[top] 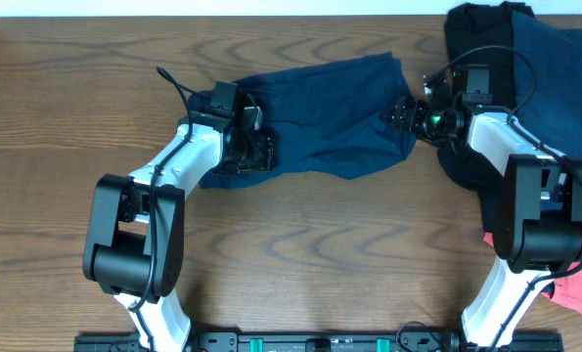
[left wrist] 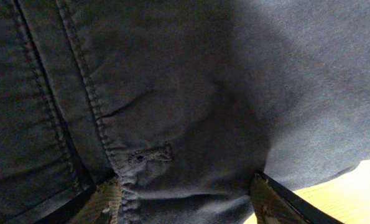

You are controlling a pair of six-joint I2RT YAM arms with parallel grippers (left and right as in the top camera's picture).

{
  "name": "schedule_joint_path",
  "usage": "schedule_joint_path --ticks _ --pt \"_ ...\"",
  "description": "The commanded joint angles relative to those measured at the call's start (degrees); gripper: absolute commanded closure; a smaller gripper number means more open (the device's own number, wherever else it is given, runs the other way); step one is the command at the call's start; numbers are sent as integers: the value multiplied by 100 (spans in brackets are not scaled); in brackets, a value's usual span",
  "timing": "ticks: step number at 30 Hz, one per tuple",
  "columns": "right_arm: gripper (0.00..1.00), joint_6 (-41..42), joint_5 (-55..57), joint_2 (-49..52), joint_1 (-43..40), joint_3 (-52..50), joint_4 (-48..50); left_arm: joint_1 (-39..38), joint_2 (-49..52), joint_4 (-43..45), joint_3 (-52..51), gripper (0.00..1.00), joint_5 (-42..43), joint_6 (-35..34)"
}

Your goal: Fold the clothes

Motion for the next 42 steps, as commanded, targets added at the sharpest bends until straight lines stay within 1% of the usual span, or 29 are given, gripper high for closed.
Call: schedule_joint_path --ticks 1,2,4,9,12,13,14,15,16,17,18,22,24,27,30,33,36,37,39,41,42 --pt "8 205 -258 76 94 -37 15 -11 192 -59 -87 31 37 35" --pt "5 205 -284 76 125 -37 26 -11 192 -61 -87 31 37 35" --pt "2 203 -221 76 186 -37 83 -11 192 -61 -87 31 37 35" --pt "1 315 197 76 369 -37 382 -11 192 -66 -87 31 37 35" --pt "5 684 636 76 437 -37 378 -11 192 -90 -87 31 37 35" --pt "10 811 769 76 446 -37 372 -11 192 -103 -87 31 37 35" --pt "18 957 885 76 450 -37 358 -11 192 -116 -87 31 37 37" --pt "34 1071 966 76 448 -37 348 -11 192 -133 -87 31 37 37" --pt "59 1198 1049 76 448 -37 313 -11 192 -151 -87 31 35 37" --pt "81 1276 1075 76 439 -37 278 -11 192 -168 -87 31 35 39" --pt "99 1401 1082 76 431 -37 221 -11 192 -190 -87 31 35 39" --pt "99 1596 1084 76 352 -37 -203 -11 192 -278 -87 31 26 42" --pt "98 1591 1084 76 306 -37 -557 -11 192 -343 -87 31 -155 39" --pt "98 1508 1167 76 278 -37 -1202 0 192 -470 -87 35 -540 42" --pt "98 1318 1384 76 326 -37 -1720 63 192 -586 -87 36 -579 42" --pt "96 1189 1545 76 407 -37 -1978 166 144 -649 -83 36 -546 42" --pt "96 1163 1596 76 444 -37 -2022 247 -168 -706 -37 35 -527 129" --pt "95 1165 1596 76 444 -37 -2011 269 -328 -704 -13 30 -527 184" --pt "95 1165 1596 76 437 -37 -1976 332 -728 -702 39 18 -540 321" --pt "94 1161 1598 76 437 -37 -1965 461 -1139 -695 57 5 -741 326" --pt "94 1126 1596 76 437 -37 -1967 553 -1311 -688 57 0 -861 321"
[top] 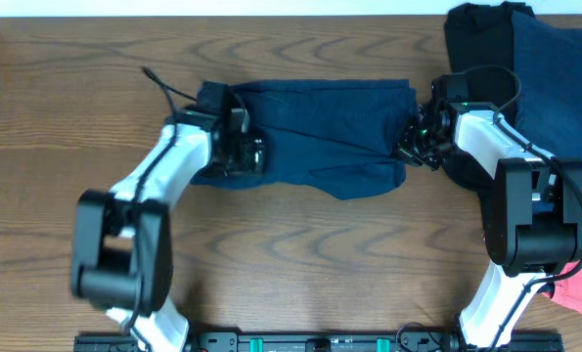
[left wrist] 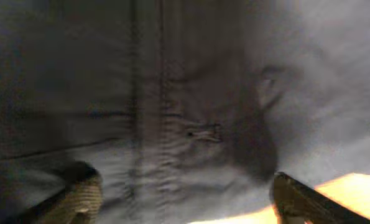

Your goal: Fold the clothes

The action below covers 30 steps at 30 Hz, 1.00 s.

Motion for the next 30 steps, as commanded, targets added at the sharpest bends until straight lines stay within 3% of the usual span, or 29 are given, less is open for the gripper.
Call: schedule_joint_path --ticks 1,7,13,19,27,28,30 --pt "94 -162 516 142 26 -120 -81 337 -793 17 55 2 -542 96" --pt "93 -170 514 142 24 -120 -94 1189 -831 111 13 2 -490 -63" --pt "92 -170 511 142 26 -120 -120 1762 -179 289 -13 2 699 -55" --pt "92 -170 514 142 24 -120 -136 1895 575 673 -13 2 2131 149" --pt "92 -170 514 142 24 -120 -138 1878 1322 671 -15 2 2291 160" --pt "91 -170 514 142 24 -120 -138 1875 1375 664 -15 8 2378 162" --pt "91 -170 511 142 24 -120 -136 1869 1427 669 -15 33 2588 162"
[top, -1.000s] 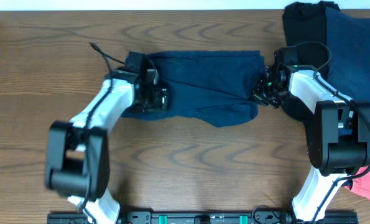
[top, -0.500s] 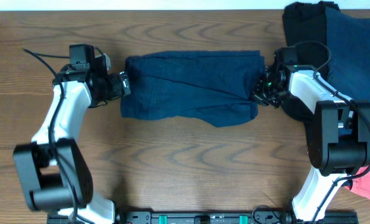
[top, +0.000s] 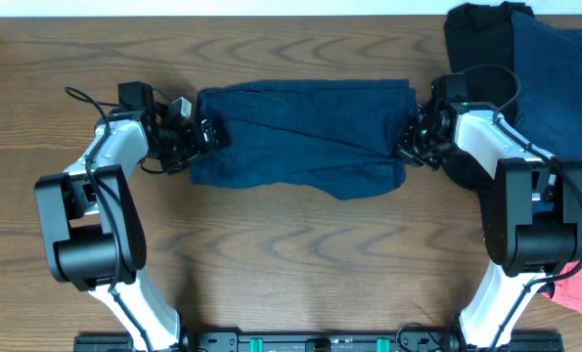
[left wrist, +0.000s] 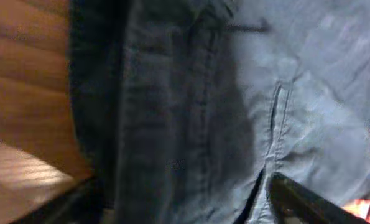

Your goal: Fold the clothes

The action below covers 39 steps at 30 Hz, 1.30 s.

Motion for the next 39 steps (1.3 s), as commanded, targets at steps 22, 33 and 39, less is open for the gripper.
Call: schedule_joint_path --ticks 22,33,39 --pt "67 -1980 -511 -1526 -483 4 28 413 -1720 -1029 28 94 -452 94" --pt "99 -1985 -929 -1252 1147 2 837 369 -2623 -1209 28 94 -474 90" --pt "99 -1460 -931 -470 2022 2 1904 369 -2629 -1440 28 94 -474 92"
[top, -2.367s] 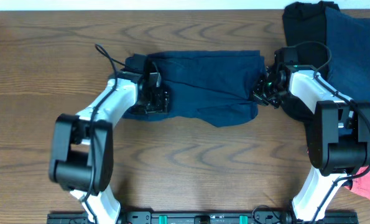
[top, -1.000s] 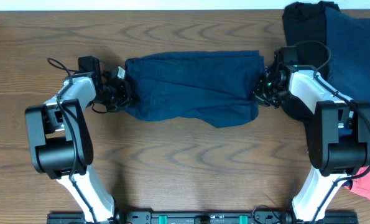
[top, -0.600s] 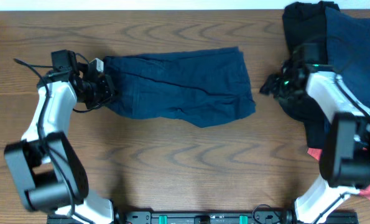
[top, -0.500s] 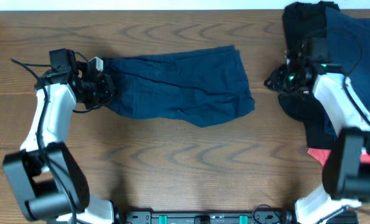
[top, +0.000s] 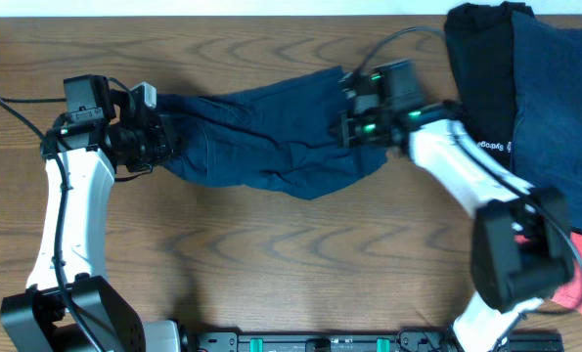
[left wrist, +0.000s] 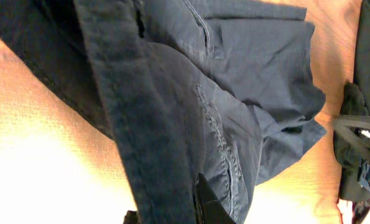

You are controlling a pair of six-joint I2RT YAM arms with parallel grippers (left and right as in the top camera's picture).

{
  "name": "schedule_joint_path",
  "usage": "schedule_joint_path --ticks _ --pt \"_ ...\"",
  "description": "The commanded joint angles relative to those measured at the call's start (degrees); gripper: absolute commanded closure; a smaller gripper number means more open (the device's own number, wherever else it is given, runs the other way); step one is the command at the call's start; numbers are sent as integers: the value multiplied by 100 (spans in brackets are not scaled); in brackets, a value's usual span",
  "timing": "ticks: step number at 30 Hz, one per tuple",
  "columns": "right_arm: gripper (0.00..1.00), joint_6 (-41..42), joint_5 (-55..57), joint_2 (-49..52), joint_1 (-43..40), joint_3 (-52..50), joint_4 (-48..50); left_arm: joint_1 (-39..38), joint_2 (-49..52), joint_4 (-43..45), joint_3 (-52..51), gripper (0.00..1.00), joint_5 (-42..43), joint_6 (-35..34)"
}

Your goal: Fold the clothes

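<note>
A navy garment (top: 271,137) with stitched seams hangs in a crumpled band between my two grippers over the wooden table (top: 291,264). My left gripper (top: 158,137) is shut on its left end; in the left wrist view the thick waistband (left wrist: 141,124) runs down between the fingers of the left gripper (left wrist: 166,211). My right gripper (top: 354,122) sits on the garment's right end, shut on the cloth there. The garment's lower edge sags toward the table's middle.
A pile of clothes lies at the back right: a black piece (top: 476,59) and a blue one (top: 564,88). A red cloth shows at the right edge. The right arm reaches across in front of that pile.
My left gripper has shut on the garment's left end and now sits further left. The right gripper has moved left and back with the right end. The garment changed from a flat rectangle to a bunched, slanted band.
First the garment lay slanted with my left gripper over its left part and the right gripper at its right end. Then it lay straight and flat. Then my left gripper stood at its left edge. Now both ends are held and the cloth is bunched between them.
</note>
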Motion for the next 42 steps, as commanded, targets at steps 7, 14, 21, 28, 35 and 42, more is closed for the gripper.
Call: schedule_joint_path --ticks 7,14,21,28,35,42 --pt "99 721 -361 1287 1137 11 1185 -15 -72 -122 50 94 0 37" --pt "99 761 -741 1749 1991 11 1399 -74 -131 -118 52 94 181 31" --pt "99 765 -789 1746 2391 13 1609 -498 -262 96 129 94 299 11" --pt "91 649 -802 1213 1847 13 892 -1086 -262 81 129 94 -9 57" --pt "93 623 -44 79 402 13 -885 -1318 -264 -107 129 94 -131 313" --pt "94 219 704 116 -428 -50 -2457 -1331 -345 -160 129 94 -125 533"
